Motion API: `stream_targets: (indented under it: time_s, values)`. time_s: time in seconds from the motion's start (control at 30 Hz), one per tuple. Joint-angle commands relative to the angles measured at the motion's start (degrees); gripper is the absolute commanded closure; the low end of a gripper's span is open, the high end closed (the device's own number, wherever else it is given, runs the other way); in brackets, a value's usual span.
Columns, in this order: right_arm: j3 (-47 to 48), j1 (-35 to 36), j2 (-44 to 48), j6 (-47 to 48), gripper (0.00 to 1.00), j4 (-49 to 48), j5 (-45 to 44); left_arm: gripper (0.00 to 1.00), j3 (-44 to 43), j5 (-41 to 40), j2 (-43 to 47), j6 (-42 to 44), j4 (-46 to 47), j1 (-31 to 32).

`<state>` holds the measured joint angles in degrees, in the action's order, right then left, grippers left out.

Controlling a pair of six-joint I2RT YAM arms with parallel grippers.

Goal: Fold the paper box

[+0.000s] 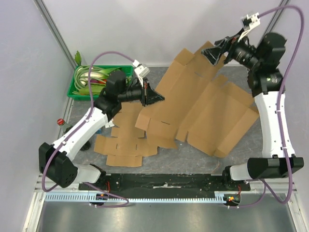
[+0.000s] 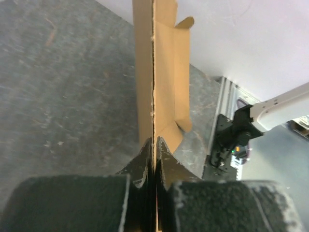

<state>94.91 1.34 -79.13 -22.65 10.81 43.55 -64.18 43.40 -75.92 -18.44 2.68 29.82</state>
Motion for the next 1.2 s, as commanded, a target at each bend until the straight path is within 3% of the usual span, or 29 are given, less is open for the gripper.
stream_targets:
  time_s: [0.0,0.07,0.2,0.3,0.33,0.47,0.5,0.6,1.17]
  values:
    - [18.0,2.6,-3.39,26.59,0.02,29.76,-7.07,0.98,-15.95,0.98,-4.74,22.26,-27.26,-0.73]
    - [22.74,4.53,-3.57,32.04,0.02,31.2,-7.25,0.98,-19.65,1.77,-5.9,25.37,-32.36,-0.73]
    - [31.02,16.73,-6.64,42.41,0.03,38.13,-3.49,0.98,-22.12,4.06,-6.87,30.2,-34.84,-0.73]
    - [34.28,21.92,-9.36,49.35,0.19,44.35,-4.26,0.98,-24.4,3.98,-7.57,32.31,-36.59,-0.73]
    - [34.37,23.25,-10.07,51.03,0.31,45.08,-8.0,0.98,-25.72,3.89,-7.92,33.11,-37.65,-0.73]
    - [32.0,28.18,-10.42,56.4,0.35,44.92,-14.54,0.98,-27.84,2.75,-9.42,36.8,-41.61,-0.64]
    - [33.22,30.97,-12.6,62.58,0.41,49.44,-13.68,0.98,-27.93,1.35,-9.16,38.37,-41.79,-0.73]
    - [30.07,33.63,-12.36,64.05,0.42,49.31,-17.69,0.98,-28.54,0.99,-8.98,39.0,-41.96,-0.64]
    - [24.19,36.89,-12.89,66.51,0.52,50.27,-22.45,0.94,-26.52,-0.51,-3.8,45.77,-38.72,0.59]
